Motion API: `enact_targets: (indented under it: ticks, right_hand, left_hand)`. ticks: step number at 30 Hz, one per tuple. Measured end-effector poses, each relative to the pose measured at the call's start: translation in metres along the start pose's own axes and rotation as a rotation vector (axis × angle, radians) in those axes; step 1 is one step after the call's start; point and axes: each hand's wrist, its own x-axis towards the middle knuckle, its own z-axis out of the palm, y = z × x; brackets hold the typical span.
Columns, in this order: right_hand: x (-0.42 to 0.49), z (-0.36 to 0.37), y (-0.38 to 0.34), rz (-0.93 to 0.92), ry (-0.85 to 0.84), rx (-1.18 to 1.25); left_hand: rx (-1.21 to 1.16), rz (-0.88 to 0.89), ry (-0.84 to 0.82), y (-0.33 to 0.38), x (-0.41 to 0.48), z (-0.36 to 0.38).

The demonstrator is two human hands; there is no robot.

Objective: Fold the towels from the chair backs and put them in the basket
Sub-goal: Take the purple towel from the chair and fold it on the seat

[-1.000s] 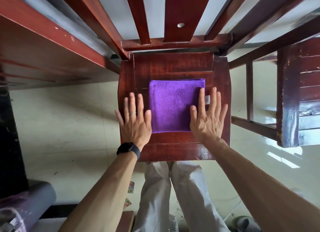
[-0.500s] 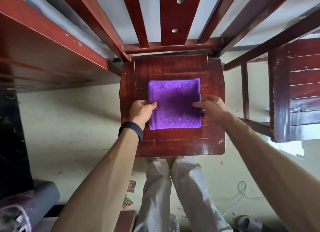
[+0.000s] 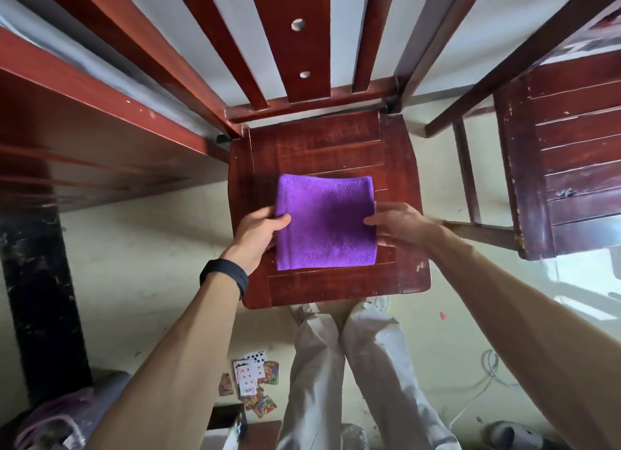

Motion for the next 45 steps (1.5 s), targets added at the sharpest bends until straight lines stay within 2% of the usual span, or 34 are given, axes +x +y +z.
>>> enact_targets:
  ticks: [2,8,14,19,24,27,30,36,39,43,45]
  right_hand:
    - [-0.006,0.004,0.004,0.024,-0.008,0.059]
    - [-0.045,-0.001,0.007,-0.068,-0.107,0.172]
    - [-0.128,-0.025,-0.001,-0.165,-0.219,0.278]
    - [-0.24,-0.045,-0.003,-0.257,-0.13,0.348]
    - [-0.371,-0.061,0.005,-0.33,-0.079,0.57]
    - [-0.435,-0.071,0.023,-0.465,-0.065,0.649]
    - [-0.48,-0.087,0.039,-0.529,0.057,0.751]
    - [-0.532,-0.147,0.07,-0.612,0.38,0.961]
    - [-0.549,-0.192,0.097,-0.652,0.406,1.067]
    - [-0.571,-0.263,0.14,-0.702,0.392,1.102]
    - [-0.587,-0.298,0.157,-0.684,0.472,1.112]
  left_hand:
    - [-0.018,-0.019,-0.002,-0.002,-0.006,0.002]
    - [-0.113,-0.059,-0.074,-0.007,-0.032,0.002]
    - [-0.116,-0.058,-0.215,0.031,-0.087,0.017]
    - [-0.027,-0.025,-0.342,0.092,-0.169,0.055]
    - [0.027,-0.039,-0.562,0.146,-0.268,0.107]
    - [0.158,-0.03,-0.706,0.169,-0.324,0.147]
    - [0.265,0.008,-0.831,0.188,-0.366,0.193]
    - [0.583,0.171,-0.823,0.206,-0.397,0.32]
    - [0.728,0.205,-0.856,0.199,-0.408,0.39]
    - [0.723,0.206,-0.877,0.176,-0.429,0.485]
    - [0.766,0.17,-0.888,0.163,-0.444,0.526]
